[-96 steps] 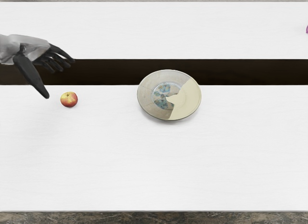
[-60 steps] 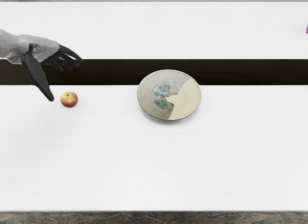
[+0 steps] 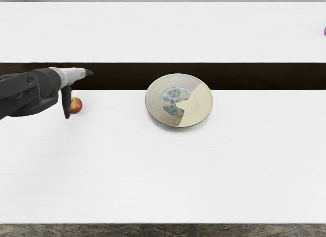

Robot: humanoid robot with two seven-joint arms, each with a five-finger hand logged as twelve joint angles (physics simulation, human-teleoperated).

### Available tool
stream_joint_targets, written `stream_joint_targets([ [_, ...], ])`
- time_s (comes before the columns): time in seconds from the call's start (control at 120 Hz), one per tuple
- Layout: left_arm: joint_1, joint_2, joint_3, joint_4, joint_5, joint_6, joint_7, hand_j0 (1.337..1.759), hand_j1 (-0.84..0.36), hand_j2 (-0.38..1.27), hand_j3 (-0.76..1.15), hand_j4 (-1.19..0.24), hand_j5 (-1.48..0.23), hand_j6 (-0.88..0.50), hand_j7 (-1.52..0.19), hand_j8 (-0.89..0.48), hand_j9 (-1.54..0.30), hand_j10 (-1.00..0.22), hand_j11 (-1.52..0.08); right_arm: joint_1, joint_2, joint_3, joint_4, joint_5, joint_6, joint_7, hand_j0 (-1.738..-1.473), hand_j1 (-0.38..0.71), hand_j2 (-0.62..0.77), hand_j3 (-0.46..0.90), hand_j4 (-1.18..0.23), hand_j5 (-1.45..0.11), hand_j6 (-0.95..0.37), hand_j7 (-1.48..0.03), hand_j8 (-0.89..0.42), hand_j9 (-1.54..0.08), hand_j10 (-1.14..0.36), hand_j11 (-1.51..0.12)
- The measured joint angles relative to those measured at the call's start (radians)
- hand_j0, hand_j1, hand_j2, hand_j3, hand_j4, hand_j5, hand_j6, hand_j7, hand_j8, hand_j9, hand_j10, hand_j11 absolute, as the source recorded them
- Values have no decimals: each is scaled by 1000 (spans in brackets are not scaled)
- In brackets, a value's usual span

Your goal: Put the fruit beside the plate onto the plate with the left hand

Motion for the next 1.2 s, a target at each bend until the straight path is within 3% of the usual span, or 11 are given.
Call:
stream_joint_targets([
  [0.258, 3, -43, 130, 60, 35, 115, 0, 1658, 131, 39, 0, -189, -240, -190, -239, -190, -239, -188, -239, 0, 0, 0, 0, 0, 0, 0, -1658, -349, 0, 0, 0, 0, 0, 0, 0, 0, 0, 0],
  [1.2, 21, -62, 171, 56, 63, 145, 0, 1658, -186, 94, 0, -451, -583, -452, -583, -452, -583, -451, -582, 1, 0, 1, -1, 0, 0, 0, -1658, -349, 0, 0, 0, 0, 0, 0, 0, 0, 0, 0],
])
